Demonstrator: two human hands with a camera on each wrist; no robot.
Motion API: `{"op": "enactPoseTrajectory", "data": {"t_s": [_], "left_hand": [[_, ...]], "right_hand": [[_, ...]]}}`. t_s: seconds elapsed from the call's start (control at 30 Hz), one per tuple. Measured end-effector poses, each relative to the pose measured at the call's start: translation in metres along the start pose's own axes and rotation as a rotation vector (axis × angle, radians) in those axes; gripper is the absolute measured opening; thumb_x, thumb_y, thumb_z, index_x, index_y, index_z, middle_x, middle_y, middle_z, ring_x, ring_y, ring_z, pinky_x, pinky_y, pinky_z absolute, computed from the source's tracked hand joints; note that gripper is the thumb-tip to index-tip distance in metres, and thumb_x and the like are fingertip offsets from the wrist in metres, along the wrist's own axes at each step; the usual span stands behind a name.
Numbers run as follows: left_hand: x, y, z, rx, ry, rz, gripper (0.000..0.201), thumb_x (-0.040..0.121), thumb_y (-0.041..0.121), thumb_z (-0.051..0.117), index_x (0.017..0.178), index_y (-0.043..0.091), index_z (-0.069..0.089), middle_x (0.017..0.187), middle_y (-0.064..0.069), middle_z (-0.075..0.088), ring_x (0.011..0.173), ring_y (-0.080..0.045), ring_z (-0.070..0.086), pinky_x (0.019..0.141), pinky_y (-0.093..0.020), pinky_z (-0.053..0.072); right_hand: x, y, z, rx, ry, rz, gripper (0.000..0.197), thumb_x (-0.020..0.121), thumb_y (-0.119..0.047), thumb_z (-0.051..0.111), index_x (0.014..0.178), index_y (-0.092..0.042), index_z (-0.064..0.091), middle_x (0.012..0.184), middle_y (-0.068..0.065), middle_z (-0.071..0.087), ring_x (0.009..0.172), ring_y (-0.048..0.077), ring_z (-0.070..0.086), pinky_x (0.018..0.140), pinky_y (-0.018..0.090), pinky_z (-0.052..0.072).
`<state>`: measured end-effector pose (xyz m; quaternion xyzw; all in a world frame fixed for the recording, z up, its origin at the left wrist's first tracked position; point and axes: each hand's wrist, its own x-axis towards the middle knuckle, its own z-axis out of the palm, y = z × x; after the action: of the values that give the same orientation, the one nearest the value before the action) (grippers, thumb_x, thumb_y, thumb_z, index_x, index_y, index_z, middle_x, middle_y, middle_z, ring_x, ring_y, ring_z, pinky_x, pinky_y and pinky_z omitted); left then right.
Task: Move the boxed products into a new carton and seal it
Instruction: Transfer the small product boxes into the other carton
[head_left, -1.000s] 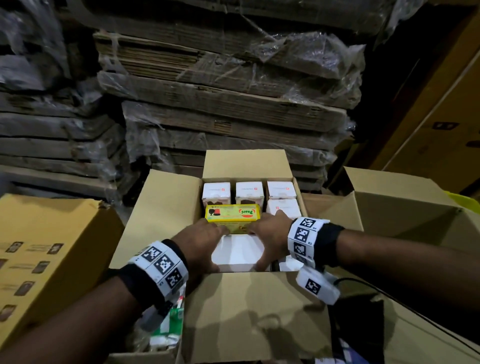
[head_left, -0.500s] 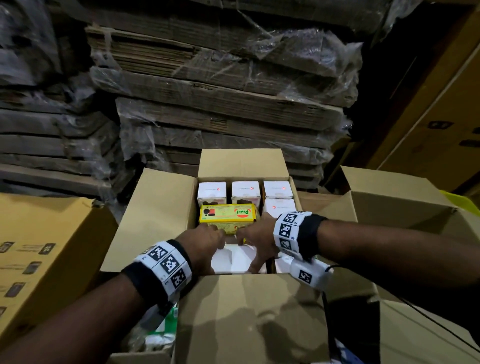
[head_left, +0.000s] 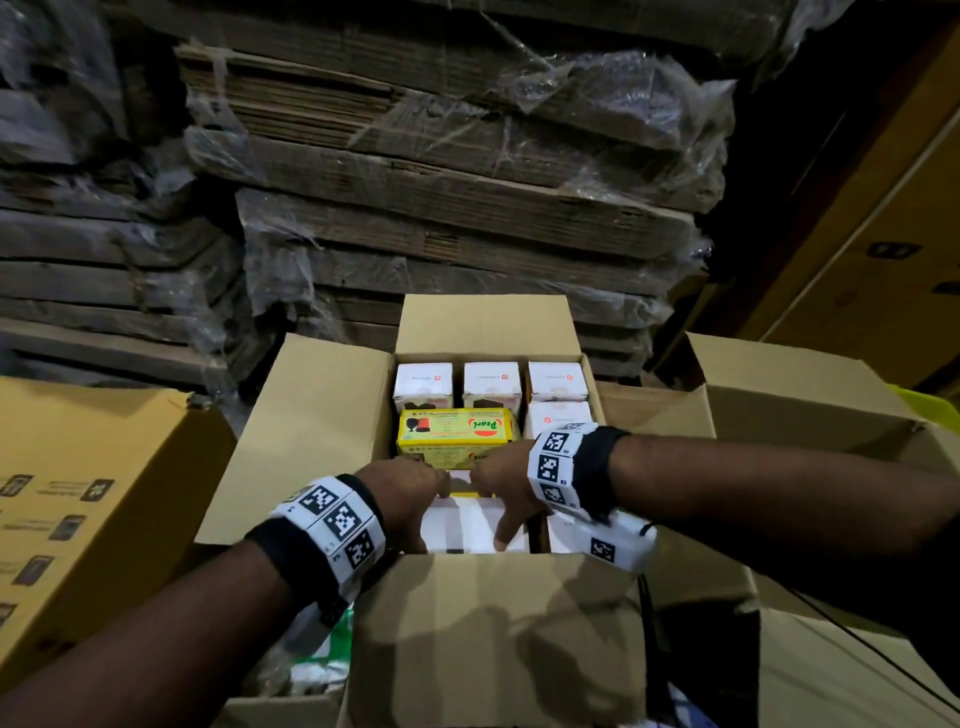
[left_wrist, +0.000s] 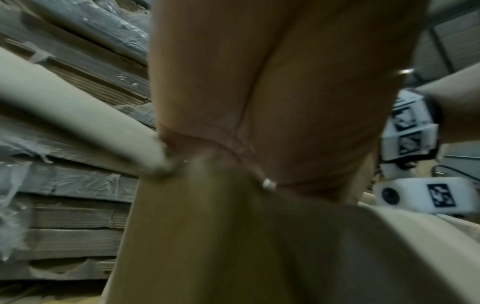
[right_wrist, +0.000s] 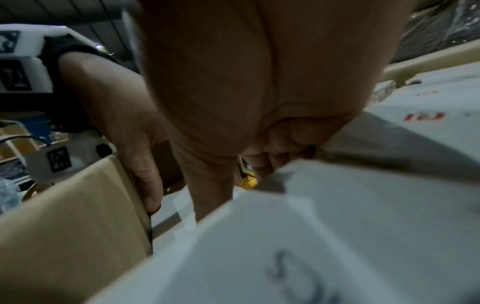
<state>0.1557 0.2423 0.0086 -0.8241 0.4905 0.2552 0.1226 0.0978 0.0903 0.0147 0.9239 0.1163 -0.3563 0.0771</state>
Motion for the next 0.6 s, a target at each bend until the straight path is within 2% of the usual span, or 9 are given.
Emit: {"op": "enactPoseTrajectory", "data": {"t_s": [0.07, 0.2, 0.3, 0.37, 0.43, 0.47, 0.5, 0.6], "left_hand": [[0.0, 0.0, 0.001, 0.002, -0.007, -0.003, 0.074, 0.078, 0.038, 0.079, 0.142, 0.022, 0.045, 0.139, -0.003, 0.054, 0.127, -0.023, 0.05, 0.102, -0.033, 0.044], [0.002, -0.001, -0.003, -0.008, -0.044, 0.013, 0.075, 0.079, 0.034, 0.079, 0.144, 0.02, 0.044, 0.139, -0.004, 0.054, 0.125, -0.023, 0.051, 0.101, -0.033, 0.044], [0.003, -0.001, -0.003, 0.0, -0.061, 0.009, 0.077, 0.08, 0.034, 0.078, 0.146, 0.02, 0.041, 0.14, -0.005, 0.053, 0.126, -0.023, 0.052, 0.101, -0.033, 0.045], [0.003, 0.0, -0.002, -0.004, -0.057, 0.009, 0.078, 0.08, 0.035, 0.078, 0.147, 0.019, 0.041, 0.141, -0.005, 0.053, 0.127, -0.023, 0.051, 0.103, -0.033, 0.044], [0.003, 0.0, -0.001, -0.016, -0.052, 0.017, 0.078, 0.08, 0.035, 0.078, 0.147, 0.02, 0.041, 0.141, -0.004, 0.053, 0.127, -0.023, 0.051, 0.103, -0.033, 0.044], [0.003, -0.001, -0.002, -0.029, -0.053, 0.02, 0.078, 0.08, 0.035, 0.078, 0.147, 0.02, 0.041, 0.141, -0.004, 0.053, 0.127, -0.022, 0.051, 0.103, -0.033, 0.044], [0.003, -0.001, -0.002, -0.039, -0.047, 0.022, 0.078, 0.08, 0.035, 0.078, 0.147, 0.02, 0.042, 0.141, -0.004, 0.053, 0.127, -0.022, 0.05, 0.103, -0.033, 0.044], [0.002, 0.0, -0.006, -0.03, -0.025, 0.02, 0.072, 0.082, 0.037, 0.077, 0.144, 0.021, 0.045, 0.14, -0.003, 0.053, 0.127, -0.022, 0.05, 0.101, -0.03, 0.043]], "right_hand": [[0.001, 0.001, -0.001, -0.022, -0.003, -0.006, 0.06, 0.081, -0.06, 0.065, 0.094, -0.002, 0.056, 0.079, 0.006, 0.049, 0.062, 0.019, 0.044, 0.046, 0.027, 0.027], [-0.003, -0.002, -0.006, -0.12, -0.013, -0.031, 0.051, 0.084, -0.055, 0.064, 0.095, -0.008, 0.047, 0.07, 0.001, 0.043, 0.068, 0.019, 0.046, 0.045, 0.027, 0.024], [-0.006, -0.006, -0.01, -0.162, -0.027, -0.045, 0.048, 0.086, -0.051, 0.065, 0.096, -0.013, 0.038, 0.068, 0.0, 0.041, 0.061, 0.016, 0.043, 0.044, 0.024, 0.024], [-0.004, -0.007, -0.008, -0.154, -0.035, -0.041, 0.052, 0.085, -0.049, 0.067, 0.111, -0.009, 0.044, 0.072, 0.002, 0.049, 0.065, 0.018, 0.05, 0.046, 0.024, 0.028], [-0.003, -0.009, -0.005, -0.165, -0.03, -0.045, 0.066, 0.083, -0.048, 0.069, 0.127, -0.004, 0.046, 0.098, 0.008, 0.064, 0.089, 0.025, 0.063, 0.06, 0.025, 0.039], [-0.002, -0.01, -0.004, -0.154, -0.017, -0.048, 0.069, 0.083, -0.047, 0.07, 0.132, -0.006, 0.045, 0.111, 0.009, 0.065, 0.1, 0.026, 0.062, 0.068, 0.025, 0.04], [-0.003, -0.009, -0.003, -0.135, -0.004, -0.053, 0.07, 0.083, -0.045, 0.071, 0.135, -0.006, 0.043, 0.115, 0.009, 0.062, 0.103, 0.027, 0.061, 0.07, 0.026, 0.039], [-0.007, -0.002, -0.002, -0.071, 0.025, -0.071, 0.063, 0.085, -0.042, 0.069, 0.133, -0.007, 0.045, 0.103, 0.008, 0.058, 0.092, 0.025, 0.057, 0.07, 0.028, 0.039]]}}
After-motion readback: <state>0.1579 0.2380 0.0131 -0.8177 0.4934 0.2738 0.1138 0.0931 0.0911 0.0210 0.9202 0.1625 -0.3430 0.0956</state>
